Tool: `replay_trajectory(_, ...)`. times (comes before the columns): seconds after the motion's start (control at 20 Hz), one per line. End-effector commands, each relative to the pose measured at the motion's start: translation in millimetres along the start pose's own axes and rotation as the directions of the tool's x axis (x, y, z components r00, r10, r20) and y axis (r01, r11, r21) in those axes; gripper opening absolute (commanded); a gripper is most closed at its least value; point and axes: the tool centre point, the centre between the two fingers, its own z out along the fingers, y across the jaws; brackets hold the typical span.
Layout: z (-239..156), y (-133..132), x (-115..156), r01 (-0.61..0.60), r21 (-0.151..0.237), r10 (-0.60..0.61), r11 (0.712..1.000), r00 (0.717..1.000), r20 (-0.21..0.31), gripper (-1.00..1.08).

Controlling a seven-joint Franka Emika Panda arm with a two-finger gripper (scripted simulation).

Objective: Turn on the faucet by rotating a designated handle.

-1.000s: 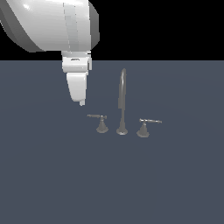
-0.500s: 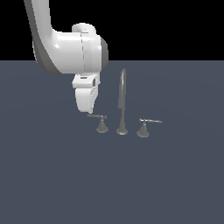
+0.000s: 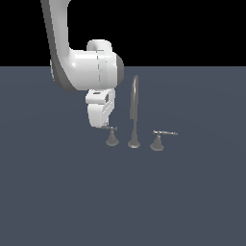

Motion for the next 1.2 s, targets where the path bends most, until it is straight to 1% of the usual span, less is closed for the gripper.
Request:
replay_trajectory(0.0, 1.5, -1.7, 0.5, -0.008, 0.001, 0.008, 1.000, 1.000, 0.000, -1.00)
replay_trajectory(0.2, 1.4, -1.5, 0.8, -0.007, 0.000, 0.007, 1.000, 1.000, 0.000, -1.00)
replay_trajectory(0.75, 1.1, 36.6, -17.8, -0.008, 0.000, 0.008, 1.000, 1.000, 0.001, -1.00)
replay_trajectory(0.8, 1.1, 36.6, -17.8, -0.008, 0.000, 0.008, 1.000, 1.000, 0.001, -1.00)
replay_trajectory(0.85, -3.4, 23.9, -11.1, -0.019, 0.019, 0.019, 1.000, 1.000, 0.005, -1.00)
replay_trajectory(1.15, -1.5, 45.1, -8.0, -0.015, 0.012, 0.015, 1.000, 1.000, 0.004, -1.00)
